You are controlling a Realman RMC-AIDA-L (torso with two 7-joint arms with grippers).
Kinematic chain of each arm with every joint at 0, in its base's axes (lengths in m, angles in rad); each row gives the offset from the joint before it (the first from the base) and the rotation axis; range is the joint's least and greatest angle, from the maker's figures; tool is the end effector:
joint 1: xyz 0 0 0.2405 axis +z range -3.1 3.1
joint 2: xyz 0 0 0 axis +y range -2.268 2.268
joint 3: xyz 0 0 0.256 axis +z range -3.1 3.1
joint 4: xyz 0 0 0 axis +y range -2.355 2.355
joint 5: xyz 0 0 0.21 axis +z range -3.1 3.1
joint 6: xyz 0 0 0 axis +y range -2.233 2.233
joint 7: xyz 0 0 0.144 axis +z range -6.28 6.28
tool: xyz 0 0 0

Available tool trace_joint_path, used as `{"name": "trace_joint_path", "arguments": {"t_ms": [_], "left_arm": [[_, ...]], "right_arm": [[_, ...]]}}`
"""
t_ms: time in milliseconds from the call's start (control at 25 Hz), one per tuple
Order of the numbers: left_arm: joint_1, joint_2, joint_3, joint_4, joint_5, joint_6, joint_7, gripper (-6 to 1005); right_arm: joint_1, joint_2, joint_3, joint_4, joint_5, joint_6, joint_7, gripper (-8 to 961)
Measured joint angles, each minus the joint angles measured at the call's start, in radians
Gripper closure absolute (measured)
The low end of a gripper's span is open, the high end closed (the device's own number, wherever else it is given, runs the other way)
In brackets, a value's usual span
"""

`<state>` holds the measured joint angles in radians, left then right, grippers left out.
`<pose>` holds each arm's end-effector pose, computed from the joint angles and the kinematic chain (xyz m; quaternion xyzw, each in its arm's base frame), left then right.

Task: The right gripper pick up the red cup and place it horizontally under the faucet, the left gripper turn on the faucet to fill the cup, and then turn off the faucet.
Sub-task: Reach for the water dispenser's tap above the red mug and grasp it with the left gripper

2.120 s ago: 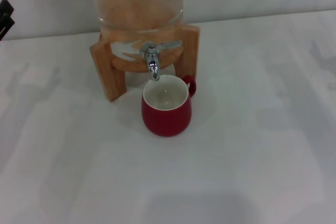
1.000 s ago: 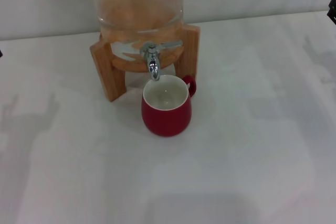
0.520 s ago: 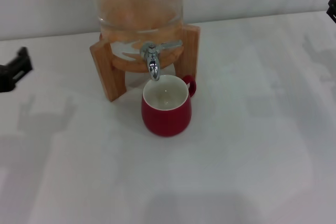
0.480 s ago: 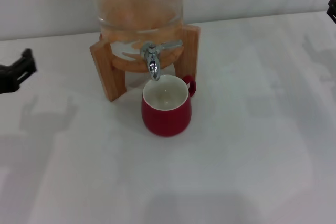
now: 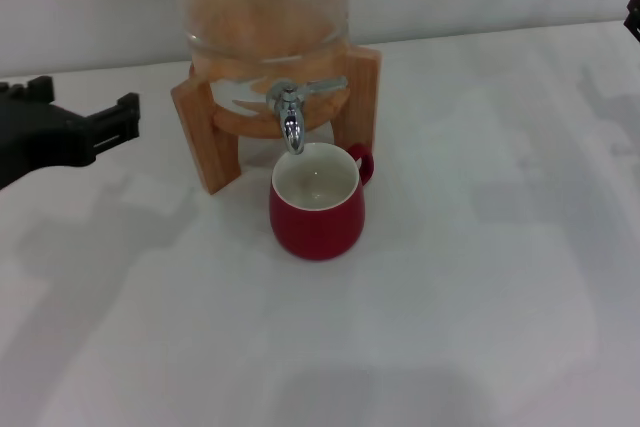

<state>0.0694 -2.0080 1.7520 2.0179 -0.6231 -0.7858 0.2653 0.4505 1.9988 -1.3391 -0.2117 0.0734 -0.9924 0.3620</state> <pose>-0.1490 0.2914 0.0529 -0.8405 -0.3079 -0.1490 0.4202 0.3640 0.3665 0.0726 -0.6050 0.2898 0.3151 0.6713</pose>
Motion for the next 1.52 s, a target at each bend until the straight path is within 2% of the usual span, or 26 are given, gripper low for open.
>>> {"name": "trace_joint_path", "arguments": {"t_ms": [160,240,680,920,1120,1160,1200,1280,1520], "left_arm": [[0.0,-0.056,-0.125,-0.005,-0.216,-0.109,0.204,125],[-0.005,-0.067,-0.18,-0.007,-0.298,-0.167,0.267,125],[-0.028,-0.068,-0.293,-0.014,-0.481,-0.322,0.309,125],[-0.05,-0.067,-0.344,-0.033,-0.508,-0.357,0.316,125],[-0.141,-0.065,-0.43,-0.158,-0.501,-0.375,0.391,125],[-0.141,-0.065,-0.43,-0.158,-0.501,-0.375,0.391,125],[-0.191,-0.065,-0.466,-0.215,-0.501,-0.392,0.428,125],[-0.23,-0.063,-0.491,-0.25,-0.503,-0.417,0.455,125],[-0.308,-0.063,-0.52,-0.279,-0.501,-0.482,0.492,125]], "right_arm": [[-0.001,0.0,0.0,0.0,0.001,0.0,0.0,108],[0.0,0.001,0.0,0.001,0.001,0.0,0.0,108],[-0.002,0.006,-0.004,0.001,-0.007,0.0,0.006,108],[-0.002,0.008,-0.008,0.002,-0.01,0.0,0.008,109],[-0.001,0.01,-0.01,0.002,-0.011,-0.003,0.008,109],[-0.001,0.011,-0.011,0.002,-0.011,-0.004,0.008,109],[-0.002,0.011,-0.014,0.001,-0.011,-0.005,0.008,109],[-0.004,0.012,-0.019,-0.002,-0.011,-0.006,0.008,109],[-0.006,0.013,-0.022,-0.002,-0.011,-0.008,0.009,109]]}}
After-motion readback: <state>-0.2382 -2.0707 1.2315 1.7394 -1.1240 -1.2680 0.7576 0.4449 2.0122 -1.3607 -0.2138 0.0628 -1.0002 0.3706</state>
